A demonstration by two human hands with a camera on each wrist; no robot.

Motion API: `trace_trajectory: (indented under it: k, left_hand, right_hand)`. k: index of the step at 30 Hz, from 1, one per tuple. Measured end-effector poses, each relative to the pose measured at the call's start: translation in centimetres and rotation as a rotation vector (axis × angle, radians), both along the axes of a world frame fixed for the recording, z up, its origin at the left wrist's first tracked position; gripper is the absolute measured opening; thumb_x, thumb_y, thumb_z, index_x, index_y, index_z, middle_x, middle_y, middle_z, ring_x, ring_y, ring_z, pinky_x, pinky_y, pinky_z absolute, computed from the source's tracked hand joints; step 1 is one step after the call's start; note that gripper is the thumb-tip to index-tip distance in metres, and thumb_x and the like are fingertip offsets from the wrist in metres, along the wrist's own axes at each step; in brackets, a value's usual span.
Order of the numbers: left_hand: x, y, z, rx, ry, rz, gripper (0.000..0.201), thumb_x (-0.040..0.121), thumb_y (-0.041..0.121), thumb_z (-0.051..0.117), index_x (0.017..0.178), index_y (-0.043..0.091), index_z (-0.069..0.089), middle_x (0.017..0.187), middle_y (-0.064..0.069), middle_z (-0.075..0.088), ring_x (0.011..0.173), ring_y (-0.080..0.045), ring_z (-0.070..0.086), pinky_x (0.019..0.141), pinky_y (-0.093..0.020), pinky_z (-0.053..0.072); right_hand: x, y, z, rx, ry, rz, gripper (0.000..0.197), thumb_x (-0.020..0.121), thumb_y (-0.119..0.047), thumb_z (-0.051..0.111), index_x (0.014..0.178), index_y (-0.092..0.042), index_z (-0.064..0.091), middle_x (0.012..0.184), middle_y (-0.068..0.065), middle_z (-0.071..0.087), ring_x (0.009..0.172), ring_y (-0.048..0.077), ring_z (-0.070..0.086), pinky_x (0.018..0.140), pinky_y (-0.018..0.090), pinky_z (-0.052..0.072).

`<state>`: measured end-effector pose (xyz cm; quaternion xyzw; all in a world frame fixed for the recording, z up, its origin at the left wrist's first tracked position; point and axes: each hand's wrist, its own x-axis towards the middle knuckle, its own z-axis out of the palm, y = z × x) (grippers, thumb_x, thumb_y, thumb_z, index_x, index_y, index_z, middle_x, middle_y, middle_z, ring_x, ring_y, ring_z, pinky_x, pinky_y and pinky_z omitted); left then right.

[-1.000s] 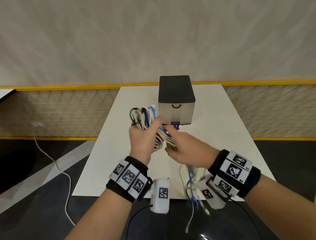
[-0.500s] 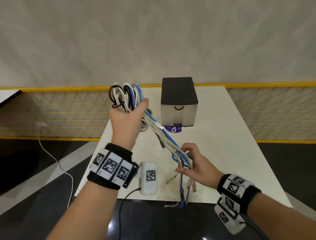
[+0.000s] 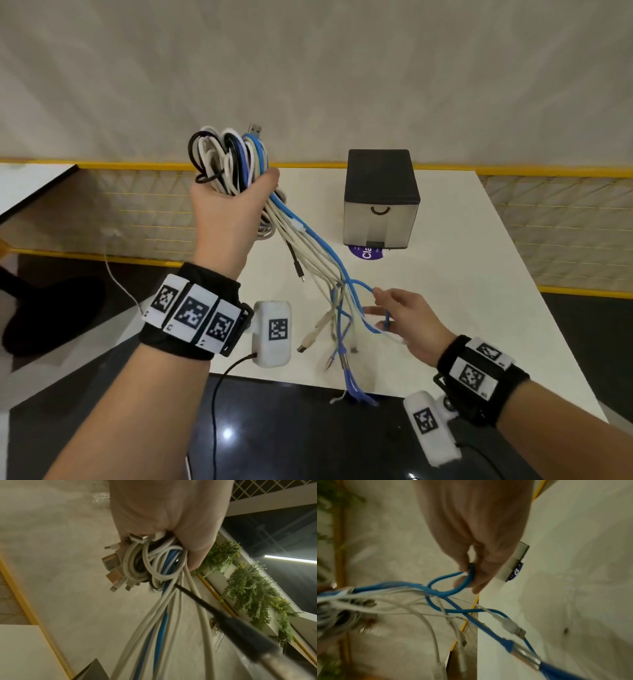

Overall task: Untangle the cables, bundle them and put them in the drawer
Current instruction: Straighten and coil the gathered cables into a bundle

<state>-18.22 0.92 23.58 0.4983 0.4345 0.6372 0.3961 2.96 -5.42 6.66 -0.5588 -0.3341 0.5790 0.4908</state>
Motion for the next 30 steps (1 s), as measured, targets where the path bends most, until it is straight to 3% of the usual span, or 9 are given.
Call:
trace_trajectory:
  k: [4,6,9,12,16,19,25,28,30]
  left_hand:
    - [-0.2,-0.6,0.1,0.025,-0.016,-0.016,0.03,0.084,-0.003,0.072,0.092,0.016,0.052,0.06,0.023,0.069,0.061,0.005,0.068,0.059,-0.015,0.053]
    - [-0.3,-0.9,0.4,0.042,-0.01,-0.033,0.027,0.085,-0.005,0.07,0.09,0.016,0.053,0.059,0.023,0.068,0.06,0.005,0.067,0.058,-0.013,0.052]
    - [0.0,-1.1,0.6,0.038,-0.013,-0.051,0.034,0.086,-0.008,0.068,0.081,0.02,0.048,0.052,0.024,0.065,0.053,0.006,0.064,0.052,-0.012,0.05]
    - [0.4,-1.0,0.6,0.035,-0.01,-0.052,0.029,0.084,-0.007,0.071,0.082,0.016,0.053,0.055,0.019,0.067,0.054,0.002,0.066,0.054,-0.016,0.052]
    - [1.2,-1.0,0.2,0.028,0.017,-0.084,0.022,0.081,-0.004,0.075,0.091,0.01,0.061,0.067,0.009,0.07,0.063,-0.007,0.071,0.062,-0.024,0.057]
    - [1.6,-1.1,0.4,0.035,0.023,-0.1,0.02,0.081,-0.003,0.075,0.091,0.009,0.062,0.071,0.005,0.071,0.066,-0.012,0.073,0.064,-0.027,0.058]
    - [0.2,-1.2,1.0,0.027,0.003,-0.021,0.036,0.083,-0.007,0.071,0.079,0.02,0.048,0.053,0.021,0.064,0.053,0.005,0.064,0.053,-0.012,0.049]
    - [-0.9,-1.1,0.8,0.01,-0.012,0.035,0.036,0.082,-0.005,0.073,0.083,0.02,0.047,0.056,0.019,0.066,0.054,0.005,0.065,0.055,-0.014,0.052]
    - [-1.4,-1.0,0.7,-0.013,-0.004,0.061,0.033,0.081,-0.002,0.074,0.084,0.02,0.049,0.058,0.019,0.067,0.056,0.004,0.065,0.059,-0.018,0.054]
  right_hand:
    - [0.1,-0.1,-0.7,-0.163,0.099,-0.142,0.031,0.102,-0.012,0.041,0.12,0.013,0.044,0.093,0.018,0.055,0.078,0.031,0.068,0.055,0.028,0.06]
    - [0.5,-0.1,-0.9,-0.138,-0.114,-0.09,0.027,0.1,0.0,0.039,0.126,0.004,0.043,0.092,0.017,0.059,0.084,0.031,0.066,0.063,0.029,0.058]
    - [0.8,-0.4,0.2,0.089,-0.604,0.258,0.054,0.087,0.015,0.04,0.126,-0.019,0.051,0.107,0.012,0.063,0.1,0.025,0.063,0.08,0.023,0.052]
    - [-0.2,-0.6,2.4,0.246,-0.682,0.499,0.04,0.089,0.004,0.047,0.114,-0.025,0.061,0.106,-0.001,0.057,0.094,0.014,0.06,0.083,0.019,0.049]
    - [-2.6,-0.5,4.3,0.281,-0.556,0.646,0.018,0.089,-0.029,0.065,0.105,-0.02,0.062,0.097,0.003,0.064,0.068,0.016,0.066,0.073,0.028,0.056]
    - [-3.9,-0.6,3.6,0.313,-0.563,0.7,0.019,0.085,-0.026,0.071,0.101,-0.02,0.063,0.093,0.005,0.068,0.062,0.02,0.065,0.069,0.03,0.057]
    - [-2.4,-1.3,1.8,0.545,-0.974,0.69,0.025,0.097,-0.018,0.05,0.116,-0.027,0.062,0.103,-0.002,0.058,0.087,0.012,0.061,0.083,0.026,0.052]
    - [-0.1,-1.5,1.8,0.281,-0.985,0.51,0.046,0.098,-0.011,0.038,0.128,-0.043,0.051,0.086,0.0,0.053,0.061,0.016,0.065,0.063,0.022,0.05]
    - [1.2,-0.9,1.1,-0.034,-0.984,0.523,0.043,0.096,-0.006,0.035,0.126,-0.031,0.054,0.072,-0.005,0.05,0.055,0.023,0.067,0.053,0.024,0.05]
